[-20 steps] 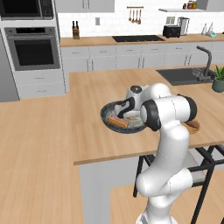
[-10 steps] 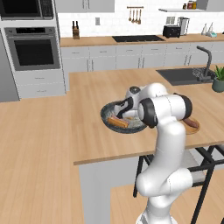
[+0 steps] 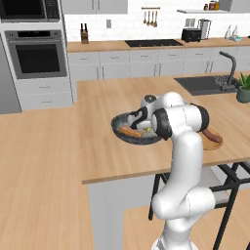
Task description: Place one bun and one sausage from the bowl on each plate.
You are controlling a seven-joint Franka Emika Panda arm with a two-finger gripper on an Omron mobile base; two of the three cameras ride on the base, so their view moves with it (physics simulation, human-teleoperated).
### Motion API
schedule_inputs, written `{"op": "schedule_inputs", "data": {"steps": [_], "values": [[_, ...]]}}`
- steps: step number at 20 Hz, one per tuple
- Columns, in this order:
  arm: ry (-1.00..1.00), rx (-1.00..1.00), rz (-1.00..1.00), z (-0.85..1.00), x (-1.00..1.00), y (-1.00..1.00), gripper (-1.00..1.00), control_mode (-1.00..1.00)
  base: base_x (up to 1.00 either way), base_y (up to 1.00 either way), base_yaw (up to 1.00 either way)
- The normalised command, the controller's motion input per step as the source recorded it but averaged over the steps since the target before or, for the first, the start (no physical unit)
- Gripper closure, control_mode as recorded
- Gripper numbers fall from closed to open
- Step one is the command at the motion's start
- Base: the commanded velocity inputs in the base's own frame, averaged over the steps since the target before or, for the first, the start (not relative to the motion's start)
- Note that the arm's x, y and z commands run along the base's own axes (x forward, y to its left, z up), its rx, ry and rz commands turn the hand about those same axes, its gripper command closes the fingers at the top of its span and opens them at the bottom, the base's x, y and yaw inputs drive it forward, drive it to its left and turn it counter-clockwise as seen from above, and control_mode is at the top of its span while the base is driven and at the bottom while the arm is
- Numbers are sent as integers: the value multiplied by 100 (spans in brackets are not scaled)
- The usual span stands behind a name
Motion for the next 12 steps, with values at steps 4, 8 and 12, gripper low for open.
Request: {"op": "schedule_inputs", "data": {"steps": [4, 8, 12], "values": [[1, 0, 0, -13, 0, 0, -100, -100, 0, 0, 0], [1, 0, 0, -7, 0, 0, 100, -100, 0, 0, 0], [0, 0, 0, 0, 0, 0, 100, -100, 0, 0, 0]]}}
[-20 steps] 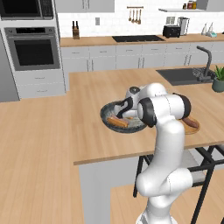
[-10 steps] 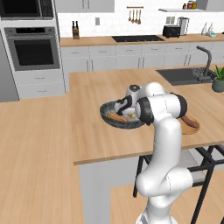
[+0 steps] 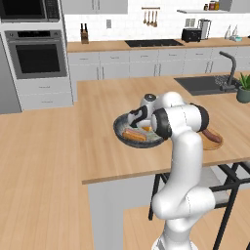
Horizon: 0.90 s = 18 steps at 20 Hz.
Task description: Place one bun and one sausage from the bowl on each plate.
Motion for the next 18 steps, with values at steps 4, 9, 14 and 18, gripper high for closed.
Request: {"op": "schedule_inputs", "data": {"steps": [4, 9, 14, 18], "values": [[0, 0, 0, 0, 0, 0, 100, -100, 0, 0, 0], [0, 0, 0, 23, -13, -1, 100, -100, 0, 0, 0], [0, 0, 0, 81, -77, -9, 100, -100, 0, 0, 0], [0, 0, -1, 72, -92, -29, 100, -100, 0, 0, 0]]}}
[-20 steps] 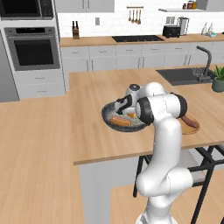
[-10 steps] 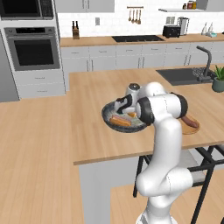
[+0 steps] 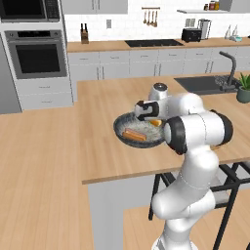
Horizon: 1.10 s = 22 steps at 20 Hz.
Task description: Place one bun and one sausage from the bowl on each plate.
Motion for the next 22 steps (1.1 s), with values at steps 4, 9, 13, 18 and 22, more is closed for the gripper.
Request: {"op": "schedule_inputs", "data": {"steps": [4, 9, 13, 18, 22], "values": [[-2, 0, -4, 51, -100, -37, 100, -100, 0, 0, 0], [-5, 0, -4, 44, -92, -47, 100, -100, 0, 0, 0], [-1, 0, -2, 47, -58, -41, 100, -100, 0, 0, 0], [0, 0, -6, 14, -17, -53, 100, -100, 0, 0, 0], [1, 2, -8, -4, 0, -80, 100, -100, 0, 0, 0]]}}
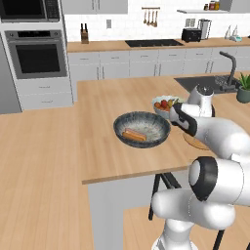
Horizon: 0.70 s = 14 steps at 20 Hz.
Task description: Place one bun and one sausage from the bowl on each plate.
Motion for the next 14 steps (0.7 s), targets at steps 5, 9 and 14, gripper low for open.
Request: {"op": "schedule_inputs", "data": {"steps": [5, 9, 14], "values": [[0, 7, -13, 0, -11, -98, 100, -100, 0, 0, 0], [1, 8, -10, -2, -25, -87, 100, -100, 0, 0, 0], [5, 4, -9, -6, -12, -58, 100, -100, 0, 0, 0]]}}
